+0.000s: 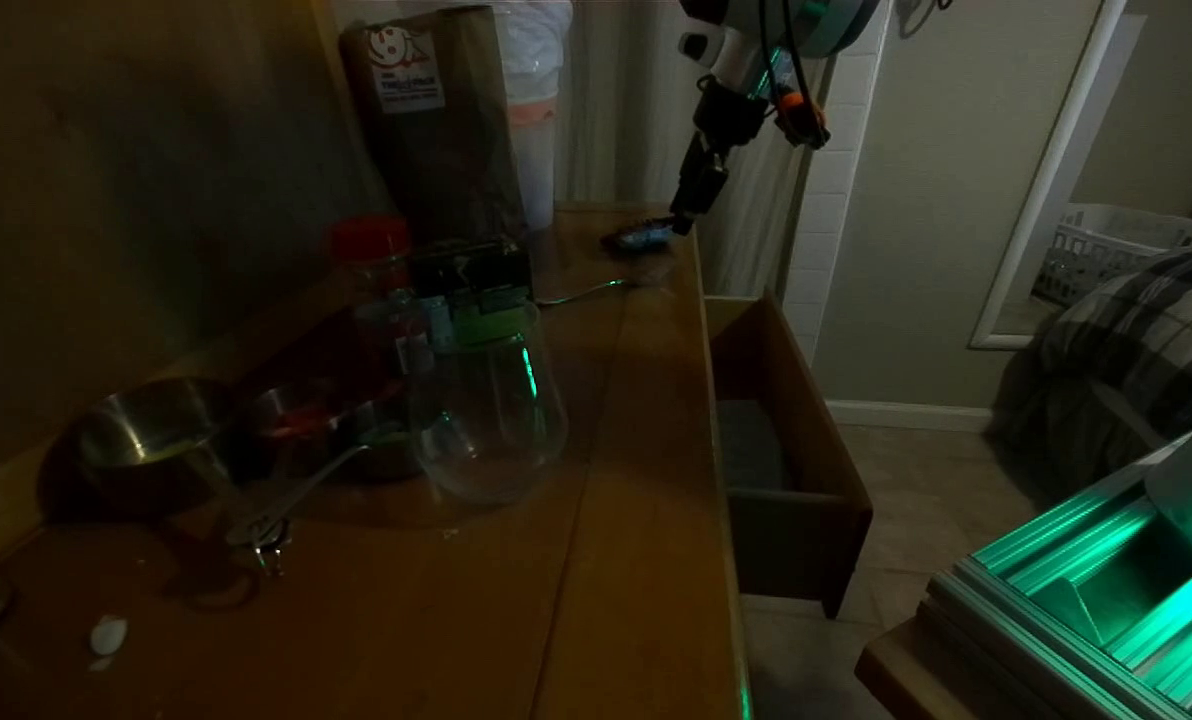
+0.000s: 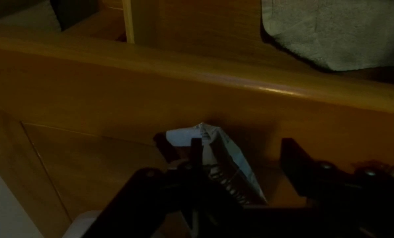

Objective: Open the top right drawer, remove the brown packet from the drawer and put it on the dresser

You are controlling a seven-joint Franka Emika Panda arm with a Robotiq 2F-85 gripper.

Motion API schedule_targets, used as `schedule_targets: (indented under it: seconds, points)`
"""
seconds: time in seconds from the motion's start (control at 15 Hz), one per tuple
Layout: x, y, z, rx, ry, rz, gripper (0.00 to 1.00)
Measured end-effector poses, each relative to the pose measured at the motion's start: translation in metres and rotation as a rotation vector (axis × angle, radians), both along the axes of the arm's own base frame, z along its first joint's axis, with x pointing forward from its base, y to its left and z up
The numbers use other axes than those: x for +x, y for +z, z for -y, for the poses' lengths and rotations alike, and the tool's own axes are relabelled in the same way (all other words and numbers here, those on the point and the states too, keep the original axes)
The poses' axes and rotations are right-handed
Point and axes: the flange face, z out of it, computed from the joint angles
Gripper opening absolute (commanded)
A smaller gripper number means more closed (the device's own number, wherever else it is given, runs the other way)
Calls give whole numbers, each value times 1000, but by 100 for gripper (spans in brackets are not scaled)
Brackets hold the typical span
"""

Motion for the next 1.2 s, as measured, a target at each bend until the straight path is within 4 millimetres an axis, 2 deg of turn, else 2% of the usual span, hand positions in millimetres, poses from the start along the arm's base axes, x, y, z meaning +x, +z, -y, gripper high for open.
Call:
schedule_targets:
  seconds: [0.13, 0.47, 0.8, 1.2]
  points:
    - [-6, 3, 7, -18, 6, 1, 100]
    - [-36, 20, 30, -36, -2, 15, 100]
    - [-67, 54, 48, 79, -50, 28, 100]
    - [-88, 93, 71, 199, -122, 59, 100]
